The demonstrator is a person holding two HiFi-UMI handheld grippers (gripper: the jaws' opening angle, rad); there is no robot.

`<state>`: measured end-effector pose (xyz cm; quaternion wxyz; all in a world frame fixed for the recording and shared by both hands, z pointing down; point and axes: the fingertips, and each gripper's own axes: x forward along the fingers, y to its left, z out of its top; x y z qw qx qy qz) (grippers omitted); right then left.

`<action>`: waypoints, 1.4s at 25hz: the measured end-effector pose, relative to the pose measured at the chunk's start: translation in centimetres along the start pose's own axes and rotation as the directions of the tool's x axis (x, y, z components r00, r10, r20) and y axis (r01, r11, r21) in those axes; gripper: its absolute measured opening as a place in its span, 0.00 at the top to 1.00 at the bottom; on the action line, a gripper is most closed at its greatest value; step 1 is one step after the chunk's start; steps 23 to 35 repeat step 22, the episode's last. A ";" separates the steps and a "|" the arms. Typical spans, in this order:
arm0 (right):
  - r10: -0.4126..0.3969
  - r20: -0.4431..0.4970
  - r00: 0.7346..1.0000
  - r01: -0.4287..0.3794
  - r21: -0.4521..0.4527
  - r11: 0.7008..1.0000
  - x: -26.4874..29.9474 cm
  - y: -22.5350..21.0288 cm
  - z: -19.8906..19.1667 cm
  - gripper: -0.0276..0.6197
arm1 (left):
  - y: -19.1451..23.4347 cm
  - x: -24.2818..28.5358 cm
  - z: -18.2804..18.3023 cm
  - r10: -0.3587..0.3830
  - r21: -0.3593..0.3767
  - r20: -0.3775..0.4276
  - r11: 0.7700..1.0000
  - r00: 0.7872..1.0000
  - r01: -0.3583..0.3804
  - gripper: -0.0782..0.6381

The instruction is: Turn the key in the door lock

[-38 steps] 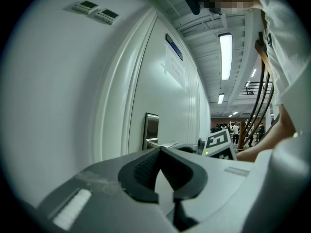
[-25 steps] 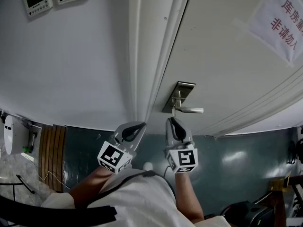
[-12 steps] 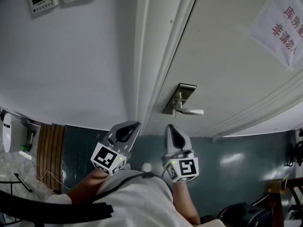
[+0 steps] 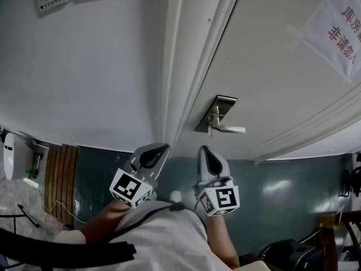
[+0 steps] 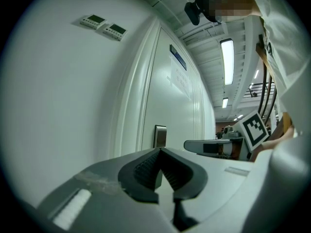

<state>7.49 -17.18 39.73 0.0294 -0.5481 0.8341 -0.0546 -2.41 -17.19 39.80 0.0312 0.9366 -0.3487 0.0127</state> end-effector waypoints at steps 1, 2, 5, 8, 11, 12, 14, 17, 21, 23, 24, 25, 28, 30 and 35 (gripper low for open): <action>0.000 0.000 1.000 0.000 0.006 1.000 0.0 0.0 -0.1 0.95 | 0.1 -0.1 0.0 0.001 0.000 -0.001 1.000 1.000 -0.001 0.88; -0.001 0.000 1.000 0.001 0.008 1.000 0.0 0.1 -0.2 0.95 | 0.1 -0.1 -0.1 0.002 0.001 -0.002 1.000 1.000 -0.002 0.88; -0.003 -0.003 1.000 0.003 0.005 1.000 0.0 0.1 -0.2 0.95 | 0.2 0.0 -0.1 0.001 0.003 -0.005 1.000 1.000 -0.001 0.88; -0.006 -0.002 1.000 0.006 0.001 1.000 0.0 0.0 -0.1 0.95 | 0.3 0.1 0.0 0.002 0.001 -0.003 1.000 1.000 -0.002 0.88; -0.010 -0.002 1.000 0.010 -0.002 1.000 0.0 -0.1 0.0 0.95 | 0.3 0.2 0.0 -0.003 0.000 0.000 1.000 1.000 0.003 0.88; -0.011 -0.004 1.000 0.011 -0.003 1.000 0.0 -0.1 -0.1 0.95 | 0.3 0.1 0.0 -0.004 -0.001 0.001 1.000 1.000 0.004 0.88; -0.015 -0.007 1.000 0.015 -0.006 1.000 0.1 -0.1 -0.1 0.95 | 0.3 0.0 0.0 -0.002 -0.004 0.001 1.000 1.000 0.002 0.88; -0.022 -0.017 1.000 0.022 -0.015 1.000 0.2 -0.1 -0.3 0.95 | 0.6 -0.2 -0.2 0.002 -0.009 0.000 1.000 1.000 -0.002 0.88; -0.026 -0.035 0.999 0.025 -0.036 0.999 0.4 0.4 -0.8 0.95 | 1.1 -0.6 -0.2 0.002 -0.009 0.001 1.000 1.000 -0.002 0.88; -0.027 -0.038 0.999 0.026 -0.042 0.999 0.5 0.5 -0.9 0.95 | 1.2 -0.7 -0.2 0.001 -0.009 0.001 1.000 1.000 -0.001 0.88; -0.027 -0.038 0.999 0.026 -0.042 0.999 0.5 0.5 -0.9 0.95 | 1.2 -0.7 -0.2 0.001 -0.009 0.001 1.000 1.000 -0.001 0.88; -0.027 -0.038 0.999 0.026 -0.042 0.999 0.5 0.5 -0.9 0.95 | 1.2 -0.7 -0.2 0.001 -0.009 0.001 1.000 1.000 -0.001 0.88; -0.027 -0.038 0.999 0.026 -0.042 0.999 0.5 0.5 -0.9 0.95 | 1.2 -0.7 -0.2 0.001 -0.009 0.001 1.000 1.000 -0.001 0.88; -0.027 -0.038 0.999 0.026 -0.042 0.999 0.5 0.5 -0.9 0.95 | 1.2 -0.7 -0.2 0.001 -0.009 0.001 1.000 1.000 -0.001 0.88; -0.027 -0.038 0.999 0.026 -0.042 0.999 0.5 0.5 -0.9 0.95 | 1.2 -0.7 -0.2 0.001 -0.009 0.001 1.000 1.000 -0.001 0.88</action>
